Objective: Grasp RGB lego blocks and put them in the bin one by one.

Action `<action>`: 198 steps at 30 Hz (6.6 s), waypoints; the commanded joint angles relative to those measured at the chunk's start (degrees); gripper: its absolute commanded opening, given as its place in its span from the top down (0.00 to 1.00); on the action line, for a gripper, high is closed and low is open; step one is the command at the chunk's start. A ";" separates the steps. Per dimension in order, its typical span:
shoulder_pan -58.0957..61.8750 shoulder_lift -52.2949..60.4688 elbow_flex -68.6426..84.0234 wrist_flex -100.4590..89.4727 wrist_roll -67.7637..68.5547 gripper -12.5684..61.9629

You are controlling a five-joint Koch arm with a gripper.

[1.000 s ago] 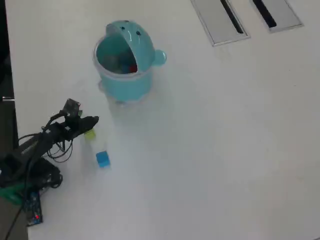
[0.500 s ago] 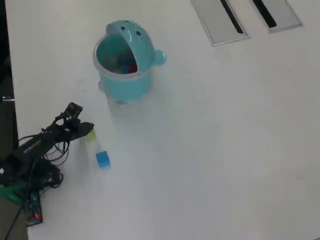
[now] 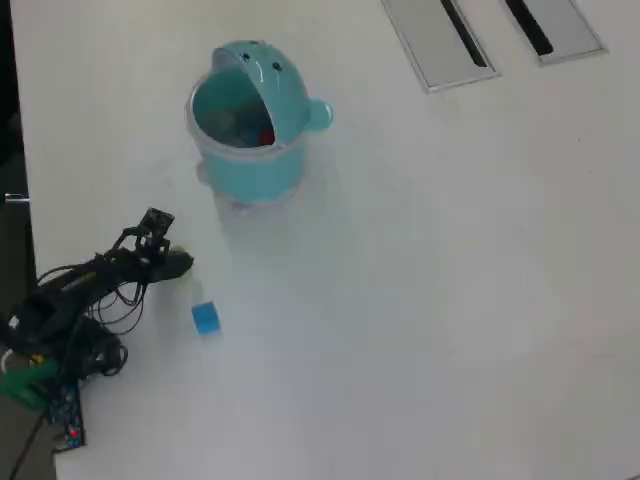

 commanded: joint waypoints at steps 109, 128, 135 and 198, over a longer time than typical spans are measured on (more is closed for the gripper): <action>0.35 -41.31 -82.27 -16.52 14.94 0.39; 10.37 -23.91 -61.96 -10.81 11.60 0.39; 18.98 -16.70 -54.58 -4.83 11.43 0.39; 42.54 -8.35 -1.05 -1.67 -5.36 0.44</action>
